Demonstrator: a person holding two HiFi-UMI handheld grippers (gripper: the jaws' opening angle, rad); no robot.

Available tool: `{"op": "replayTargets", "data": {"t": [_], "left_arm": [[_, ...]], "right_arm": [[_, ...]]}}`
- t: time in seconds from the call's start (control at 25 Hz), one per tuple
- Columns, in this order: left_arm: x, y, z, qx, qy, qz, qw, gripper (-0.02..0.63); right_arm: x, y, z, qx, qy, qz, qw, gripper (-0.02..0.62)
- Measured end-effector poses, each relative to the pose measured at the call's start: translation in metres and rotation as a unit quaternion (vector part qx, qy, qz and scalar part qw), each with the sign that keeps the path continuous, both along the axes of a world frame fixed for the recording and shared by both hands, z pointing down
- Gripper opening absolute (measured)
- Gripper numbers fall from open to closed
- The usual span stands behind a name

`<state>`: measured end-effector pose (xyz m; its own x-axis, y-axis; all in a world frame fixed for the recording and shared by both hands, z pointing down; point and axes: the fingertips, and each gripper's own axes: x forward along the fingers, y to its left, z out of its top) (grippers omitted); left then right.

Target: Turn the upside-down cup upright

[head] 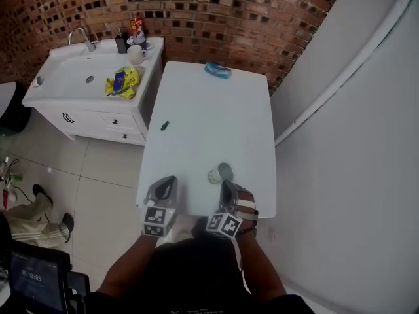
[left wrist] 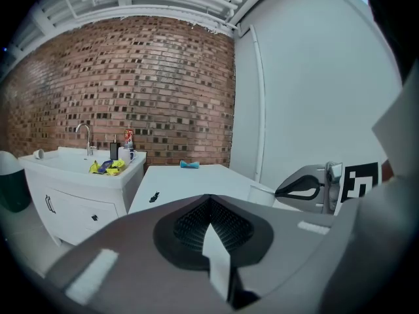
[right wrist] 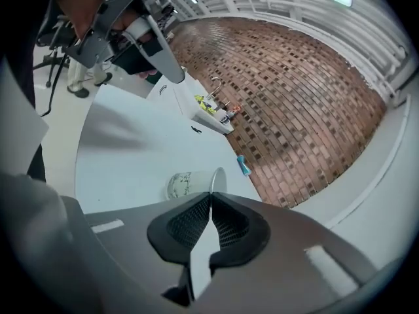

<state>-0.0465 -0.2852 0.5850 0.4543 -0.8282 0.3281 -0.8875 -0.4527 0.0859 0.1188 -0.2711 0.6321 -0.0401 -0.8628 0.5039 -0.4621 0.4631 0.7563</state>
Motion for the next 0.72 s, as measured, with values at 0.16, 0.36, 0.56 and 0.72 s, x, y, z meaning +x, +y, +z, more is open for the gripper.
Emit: {"op": "replayTargets", "data": {"t": [0.16,0.36,0.56,0.72], "left_arm": [[-0.001,0.0,0.002,0.001,0.002,-0.001,1.0,-0.005],[0.001,0.002,0.003,0.0,0.003,0.001,1.0,-0.005],[-0.003,0.001,0.003,0.003,0.005,0.0,1.0,-0.005],[-0.003,0.005,0.005,-0.001,0.007,0.004,1.0,-0.005]], "right_arm": [[-0.008,-0.001,0.01,-0.01,0.06,-0.038,0.997,0.026],[-0.012,-0.001,0.02,-0.022,0.105,-0.063,0.992,0.026],[-0.027,0.002,0.02,-0.017,0.128,-0.098,0.987,0.026],[-0.04,0.007,0.021,-0.011,0.135,-0.114,0.984,0.029]]}}
